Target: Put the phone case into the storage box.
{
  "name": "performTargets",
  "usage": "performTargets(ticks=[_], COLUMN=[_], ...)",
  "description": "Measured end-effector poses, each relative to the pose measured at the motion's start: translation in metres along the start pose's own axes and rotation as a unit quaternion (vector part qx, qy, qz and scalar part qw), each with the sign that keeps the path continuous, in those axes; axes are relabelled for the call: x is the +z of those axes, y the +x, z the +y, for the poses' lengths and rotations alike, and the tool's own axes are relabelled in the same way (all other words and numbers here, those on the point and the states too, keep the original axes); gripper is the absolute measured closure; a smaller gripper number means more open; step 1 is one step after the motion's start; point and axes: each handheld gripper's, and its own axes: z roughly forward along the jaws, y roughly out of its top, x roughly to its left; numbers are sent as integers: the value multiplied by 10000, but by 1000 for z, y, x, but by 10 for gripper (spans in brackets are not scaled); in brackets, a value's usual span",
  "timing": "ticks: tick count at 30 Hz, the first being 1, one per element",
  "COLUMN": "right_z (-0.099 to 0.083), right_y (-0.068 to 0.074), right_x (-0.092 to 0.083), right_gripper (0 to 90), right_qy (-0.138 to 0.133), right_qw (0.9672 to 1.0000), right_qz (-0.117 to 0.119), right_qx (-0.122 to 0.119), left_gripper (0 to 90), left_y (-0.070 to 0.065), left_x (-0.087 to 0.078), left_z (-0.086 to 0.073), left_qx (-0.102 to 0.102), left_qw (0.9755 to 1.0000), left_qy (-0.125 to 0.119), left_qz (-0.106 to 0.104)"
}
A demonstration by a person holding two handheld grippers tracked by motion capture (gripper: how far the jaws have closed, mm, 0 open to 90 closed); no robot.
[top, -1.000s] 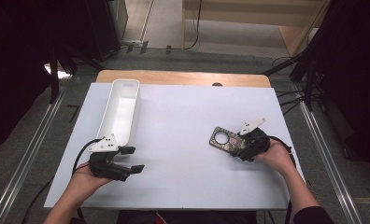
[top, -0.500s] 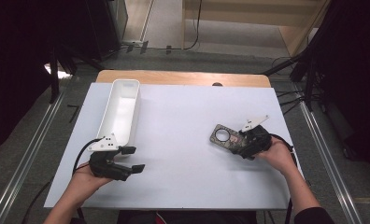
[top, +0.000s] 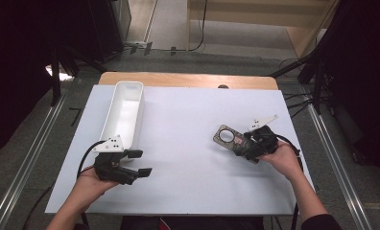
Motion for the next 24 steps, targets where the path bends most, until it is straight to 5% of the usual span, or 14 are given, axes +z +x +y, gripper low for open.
performTargets(ticks=[24], right_z=[8], right_y=[7], right_x=[-7], right_gripper=[100], right_qy=[-137], right_qw=[9965], right_qz=[336], right_qx=[759], left_gripper=[214], left_y=[0], left_x=[14], left_z=[23], left_qx=[-493], left_qw=[9987], left_qy=[-151], left_qz=[-1])
